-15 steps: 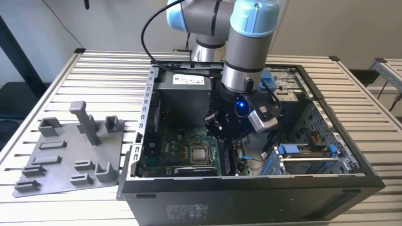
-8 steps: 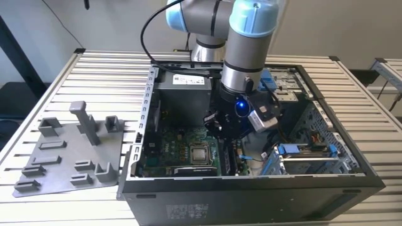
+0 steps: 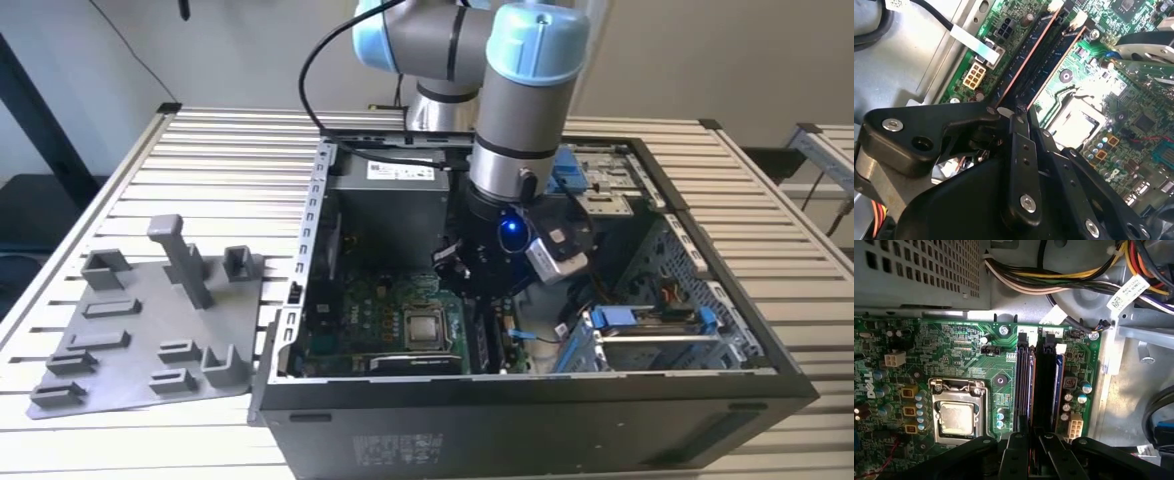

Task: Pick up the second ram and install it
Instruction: 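Insert the second ram into the second slot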

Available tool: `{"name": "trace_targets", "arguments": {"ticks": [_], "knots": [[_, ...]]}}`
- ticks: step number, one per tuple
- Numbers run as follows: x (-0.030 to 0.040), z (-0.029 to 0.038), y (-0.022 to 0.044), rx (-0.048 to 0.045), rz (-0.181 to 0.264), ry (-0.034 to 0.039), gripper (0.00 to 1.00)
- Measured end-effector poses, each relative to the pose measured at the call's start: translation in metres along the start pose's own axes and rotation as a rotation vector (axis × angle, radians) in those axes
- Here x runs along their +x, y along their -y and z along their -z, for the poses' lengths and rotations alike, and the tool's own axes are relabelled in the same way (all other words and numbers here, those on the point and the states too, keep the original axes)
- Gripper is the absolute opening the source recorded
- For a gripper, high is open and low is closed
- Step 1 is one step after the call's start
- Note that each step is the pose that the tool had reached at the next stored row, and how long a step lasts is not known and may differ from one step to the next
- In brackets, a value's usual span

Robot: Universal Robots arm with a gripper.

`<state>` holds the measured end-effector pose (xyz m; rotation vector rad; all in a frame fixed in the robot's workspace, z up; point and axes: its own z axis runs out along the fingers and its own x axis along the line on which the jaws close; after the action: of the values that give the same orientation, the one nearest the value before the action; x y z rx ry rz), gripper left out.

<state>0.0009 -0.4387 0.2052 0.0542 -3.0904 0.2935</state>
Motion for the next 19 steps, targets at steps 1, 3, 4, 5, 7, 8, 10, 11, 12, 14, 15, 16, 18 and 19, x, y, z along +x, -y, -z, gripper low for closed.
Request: {"name": "trace_targets", "arguments": {"ticks": [1,3,4,5,7,8,10,11,12,14,15,16,18,19], "knots": [[0.0,0.0,0.0,0.0,0.0,0.0,0.15],[0.0,0.0,-0.0001,0.0,0.0,0.0,0.15],[0.0,-0.0001,-0.0001,-0.0001,0.0,0.0,0.15],[0.0,-0.0001,-0.0001,-0.0001,0.0,0.0,0.15],[0.0,-0.0001,-0.0001,-0.0001,0.0,0.0,0.15],[0.0,-0.0001,-0.0001,0.0,0.0,0.0,0.15],[0.0,-0.0001,0.0,0.0,0.0,0.0002,0.16],[0.0,-0.0001,-0.0001,0.0,0.0,0.0001,0.22],[0.0,-0.0001,-0.0001,-0.0001,0.0,0.0,0.22],[0.0,-0.0001,-0.0001,-0.0001,0.0,0.0,0.29],[0.0,0.0,-0.0001,0.0003,0.0,-0.0001,0.29],[-0.0001,0.0021,0.0003,0.0001,0.0,-0.0018,0.29],[0.0002,0.0091,0.0017,0.0002,0.001,-0.006,0.29],[0.0004,0.0135,0.0025,0.0002,0.001,-0.0061,0.29]]}}
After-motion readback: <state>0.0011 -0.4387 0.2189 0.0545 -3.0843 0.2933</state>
